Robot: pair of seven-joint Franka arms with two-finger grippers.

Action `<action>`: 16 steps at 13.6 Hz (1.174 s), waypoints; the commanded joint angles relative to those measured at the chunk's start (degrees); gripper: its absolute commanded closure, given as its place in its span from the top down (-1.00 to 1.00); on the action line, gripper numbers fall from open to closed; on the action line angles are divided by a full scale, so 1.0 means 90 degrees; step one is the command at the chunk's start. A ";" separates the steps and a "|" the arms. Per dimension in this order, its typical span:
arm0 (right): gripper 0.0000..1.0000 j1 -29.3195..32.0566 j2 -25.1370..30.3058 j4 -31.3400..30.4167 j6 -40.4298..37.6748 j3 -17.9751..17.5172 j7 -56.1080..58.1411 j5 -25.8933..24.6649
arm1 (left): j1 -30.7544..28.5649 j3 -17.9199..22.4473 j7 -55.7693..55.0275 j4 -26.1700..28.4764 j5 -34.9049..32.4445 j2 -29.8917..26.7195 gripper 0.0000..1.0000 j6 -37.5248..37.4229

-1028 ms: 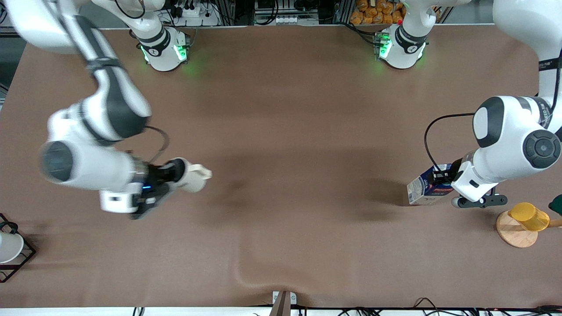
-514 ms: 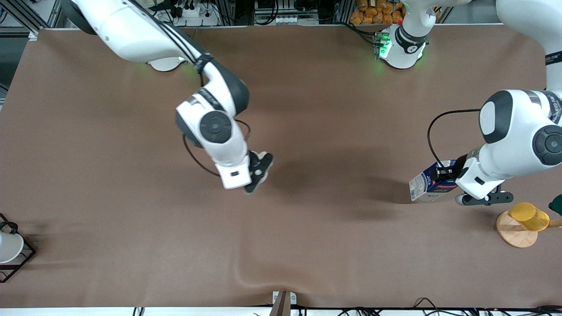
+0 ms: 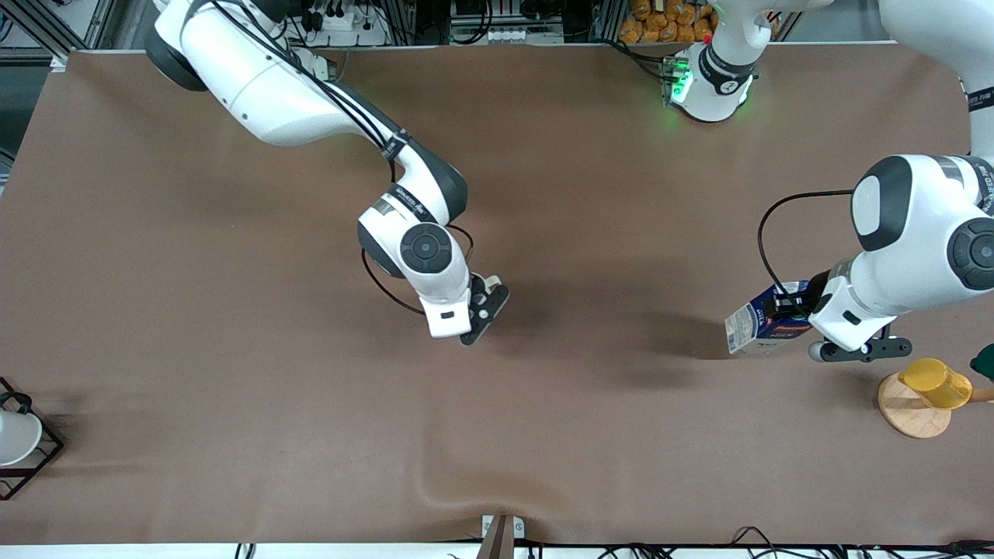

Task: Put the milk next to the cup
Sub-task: 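Lower the white mug onto the table center with the right gripper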

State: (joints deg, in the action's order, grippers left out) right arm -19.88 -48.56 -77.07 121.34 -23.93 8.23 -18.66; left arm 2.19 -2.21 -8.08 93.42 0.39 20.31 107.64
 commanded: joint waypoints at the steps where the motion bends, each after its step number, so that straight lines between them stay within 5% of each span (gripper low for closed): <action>1: -0.62 -0.0621 -0.0015 0.0155 0.0082 0.0412 -0.0347 -0.0153 | -0.0009 -0.0028 -0.0079 -0.0029 -0.0034 -0.0069 0.09 -0.0124; 2: 0.94 -0.0806 -0.0005 0.0155 0.0073 0.0568 -0.0503 -0.0153 | -0.0009 -0.0028 -0.0079 -0.0019 -0.0034 -0.0069 0.09 -0.0124; 7: 1.00 -0.0615 0.0423 0.0223 -0.0073 0.0551 -0.0583 0.0129 | 0.0020 -0.0037 -0.0117 -0.0029 -0.0034 -0.0079 0.09 -0.0124; 10: 1.00 -0.0234 0.1105 0.0233 -0.0775 0.0511 -0.0573 0.1202 | 0.0030 -0.0047 -0.0157 -0.0029 -0.0024 -0.0089 0.09 -0.0144; 16: 1.00 0.1025 0.2230 0.0116 -0.2387 0.0531 -0.0553 0.1205 | 0.0049 -0.0047 -0.0370 -0.0039 0.0220 -0.0420 0.10 -0.0563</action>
State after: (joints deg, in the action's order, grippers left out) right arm -15.66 -32.00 -73.14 101.23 -18.43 3.48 -8.92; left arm 2.37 -2.65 -9.30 92.89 1.29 19.12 105.22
